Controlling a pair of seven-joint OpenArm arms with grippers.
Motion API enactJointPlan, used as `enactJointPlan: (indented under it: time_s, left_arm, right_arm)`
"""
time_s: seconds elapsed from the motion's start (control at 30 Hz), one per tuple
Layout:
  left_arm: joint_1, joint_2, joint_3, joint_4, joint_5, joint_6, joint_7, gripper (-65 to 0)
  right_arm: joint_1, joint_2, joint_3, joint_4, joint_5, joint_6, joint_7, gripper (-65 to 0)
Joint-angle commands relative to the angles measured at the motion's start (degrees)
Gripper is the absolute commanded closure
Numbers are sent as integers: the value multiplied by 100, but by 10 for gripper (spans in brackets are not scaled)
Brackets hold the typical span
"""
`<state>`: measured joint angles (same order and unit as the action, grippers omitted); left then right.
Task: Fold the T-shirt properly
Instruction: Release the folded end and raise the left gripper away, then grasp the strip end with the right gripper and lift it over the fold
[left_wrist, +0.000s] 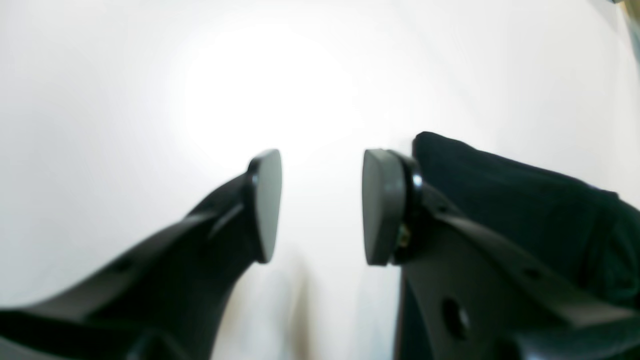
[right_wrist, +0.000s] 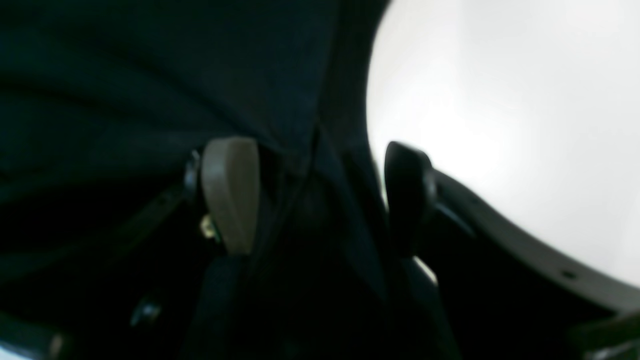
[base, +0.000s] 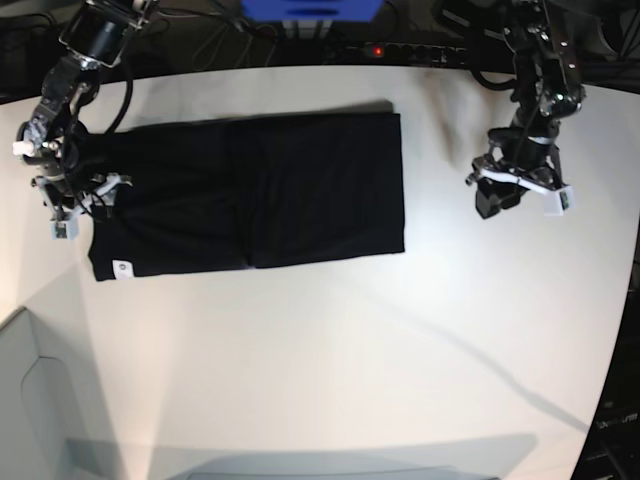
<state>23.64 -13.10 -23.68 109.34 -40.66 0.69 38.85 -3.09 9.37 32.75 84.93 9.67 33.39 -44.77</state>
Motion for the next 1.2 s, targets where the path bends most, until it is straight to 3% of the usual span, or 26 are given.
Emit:
enactJointPlan:
  time_s: [0.0,0.13,0.2,0.33,0.43,0.47,0.63,0.73,1.07,1.17]
  left_arm:
    - [-39,-39,-19,86,-35,-64,-92,-257]
    - [-56,-30,8,86,-43,-64,-92,-257]
    - [-56,-30,113,-11,-43,-64,-118,-257]
    - [-56,-30,140,-283,-43,-64,-144,-257]
    - [-56,-30,140,-486,-43,-64,-153,-257]
    - [-56,-30,140,-521,-43,-64,-153,-257]
    - [-135,-4,148,-723,-52,-64,-153,-257]
    - [-311,207,157,-872,-35,-64,-100,-257]
    - [-997,348,1230,-1505,18,-38,-144,-255]
    - [-1181,348,1450,-1795,18,-20,-144,-255]
  right_arm:
    - [59,88,26,22,-31,33,51,-400]
    - [50,79,17,-198,-31,59,51,-384]
    - [50,79,17,-321,-31,59,33,-338]
    - [41,79,-115,-594,-31,59,33,-177]
    - [15,114,-264,-638,-31,59,33,-16]
    - [-12,114,-264,-629,-31,59,25,0]
    - [-20,88,-220,-277,-13,68,42,0]
    - [-73,61,-212,365,-5,68,42,0]
    - [-143,-616,-264,2343,-5,68,7,0]
    - [-249,-853,-273,2686,-5,253,7,0]
